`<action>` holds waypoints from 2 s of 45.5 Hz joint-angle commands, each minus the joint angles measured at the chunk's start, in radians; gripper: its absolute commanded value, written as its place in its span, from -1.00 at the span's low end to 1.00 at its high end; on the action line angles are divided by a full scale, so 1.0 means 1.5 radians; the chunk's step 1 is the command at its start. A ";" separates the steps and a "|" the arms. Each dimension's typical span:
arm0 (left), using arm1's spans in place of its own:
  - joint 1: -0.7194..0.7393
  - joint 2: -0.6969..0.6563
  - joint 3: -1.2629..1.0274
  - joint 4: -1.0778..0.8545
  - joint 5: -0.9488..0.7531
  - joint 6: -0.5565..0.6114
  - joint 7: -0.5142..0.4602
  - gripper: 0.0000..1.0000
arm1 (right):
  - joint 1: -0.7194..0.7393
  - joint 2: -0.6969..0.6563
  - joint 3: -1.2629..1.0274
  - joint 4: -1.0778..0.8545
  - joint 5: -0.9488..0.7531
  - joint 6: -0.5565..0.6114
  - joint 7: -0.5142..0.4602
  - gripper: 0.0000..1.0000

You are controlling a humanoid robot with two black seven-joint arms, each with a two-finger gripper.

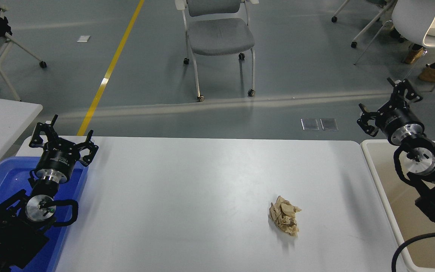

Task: Clean the table surface

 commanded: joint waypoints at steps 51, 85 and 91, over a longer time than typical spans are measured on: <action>0.000 0.000 0.000 0.001 0.000 0.000 0.000 1.00 | 0.247 -0.166 -0.684 0.002 -0.085 0.144 0.017 0.98; 0.000 0.000 0.000 0.001 0.000 0.000 0.000 1.00 | 0.398 -0.152 -0.775 0.206 -0.614 0.261 0.086 0.98; 0.000 0.000 0.000 0.000 0.000 0.000 0.000 1.00 | 0.400 -0.120 -0.798 0.224 -0.668 0.271 0.086 0.98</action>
